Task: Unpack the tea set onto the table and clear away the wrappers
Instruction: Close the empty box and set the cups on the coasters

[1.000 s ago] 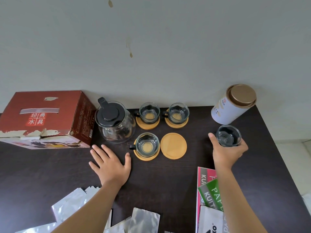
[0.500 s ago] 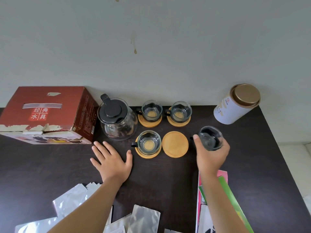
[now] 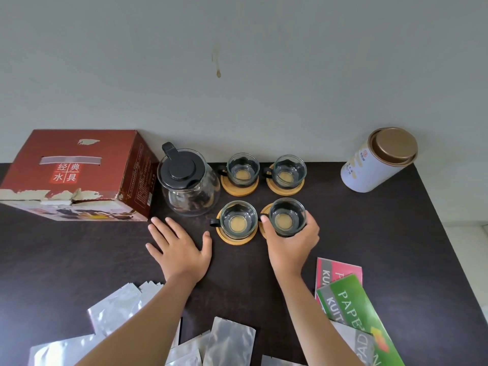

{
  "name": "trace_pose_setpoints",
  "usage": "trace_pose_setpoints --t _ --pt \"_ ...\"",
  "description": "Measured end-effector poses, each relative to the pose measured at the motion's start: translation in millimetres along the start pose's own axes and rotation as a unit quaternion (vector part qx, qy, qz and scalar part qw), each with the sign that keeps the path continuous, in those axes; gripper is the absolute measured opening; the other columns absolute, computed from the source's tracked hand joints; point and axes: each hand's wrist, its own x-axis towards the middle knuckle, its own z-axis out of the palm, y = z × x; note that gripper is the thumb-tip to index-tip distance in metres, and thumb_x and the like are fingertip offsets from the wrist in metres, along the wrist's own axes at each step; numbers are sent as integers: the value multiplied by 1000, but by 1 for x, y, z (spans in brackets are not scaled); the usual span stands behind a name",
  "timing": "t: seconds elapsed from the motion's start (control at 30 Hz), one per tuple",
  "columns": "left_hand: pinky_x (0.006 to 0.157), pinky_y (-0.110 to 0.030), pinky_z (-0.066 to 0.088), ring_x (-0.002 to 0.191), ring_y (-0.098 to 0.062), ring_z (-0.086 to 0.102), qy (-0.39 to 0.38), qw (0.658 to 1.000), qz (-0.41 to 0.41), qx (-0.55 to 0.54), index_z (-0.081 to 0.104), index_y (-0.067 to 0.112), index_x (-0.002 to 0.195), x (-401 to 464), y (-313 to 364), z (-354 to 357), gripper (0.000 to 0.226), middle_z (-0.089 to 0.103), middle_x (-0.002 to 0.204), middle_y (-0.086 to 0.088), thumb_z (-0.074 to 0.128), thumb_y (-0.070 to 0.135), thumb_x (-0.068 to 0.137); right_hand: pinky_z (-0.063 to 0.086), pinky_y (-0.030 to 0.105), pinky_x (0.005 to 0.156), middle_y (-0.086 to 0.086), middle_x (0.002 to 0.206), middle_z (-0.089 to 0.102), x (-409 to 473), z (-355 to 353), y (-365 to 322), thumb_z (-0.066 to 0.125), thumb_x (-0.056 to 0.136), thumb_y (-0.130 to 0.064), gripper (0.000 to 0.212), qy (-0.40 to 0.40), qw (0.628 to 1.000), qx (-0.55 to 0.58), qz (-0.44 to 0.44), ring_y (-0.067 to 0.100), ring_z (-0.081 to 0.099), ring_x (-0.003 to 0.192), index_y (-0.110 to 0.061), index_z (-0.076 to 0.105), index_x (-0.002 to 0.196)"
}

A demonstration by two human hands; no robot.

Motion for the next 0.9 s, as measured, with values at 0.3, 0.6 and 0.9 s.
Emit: trace_pose_setpoints --t 0.3,0.6,0.9 --pt "110 -62 15 145 -39 -1 1 1000 0 -1 10 -4 148 1 -1 1 95 1 156 -27 31 64 85 21 31 113 5 150 32 -2 -15 21 92 56 -29 119 -126 991 -24 -30 21 21 141 -9 20 148" --pt "110 -62 16 145 -40 0 1 1000 -1 1 11 -4 148 1 -1 2 95 2 156 -27 28 65 84 28 28 107 12 143 40 -3 -17 26 90 60 -21 110 -121 989 -41 -76 25 31 133 -1 24 146" --pt "110 -62 15 145 -40 1 6 1000 1 -4 12 -4 147 1 -2 3 97 2 156 -28 26 65 82 25 17 104 12 134 49 -1 -14 31 91 57 -23 100 -109 987 -53 -104 28 42 127 0 37 138"
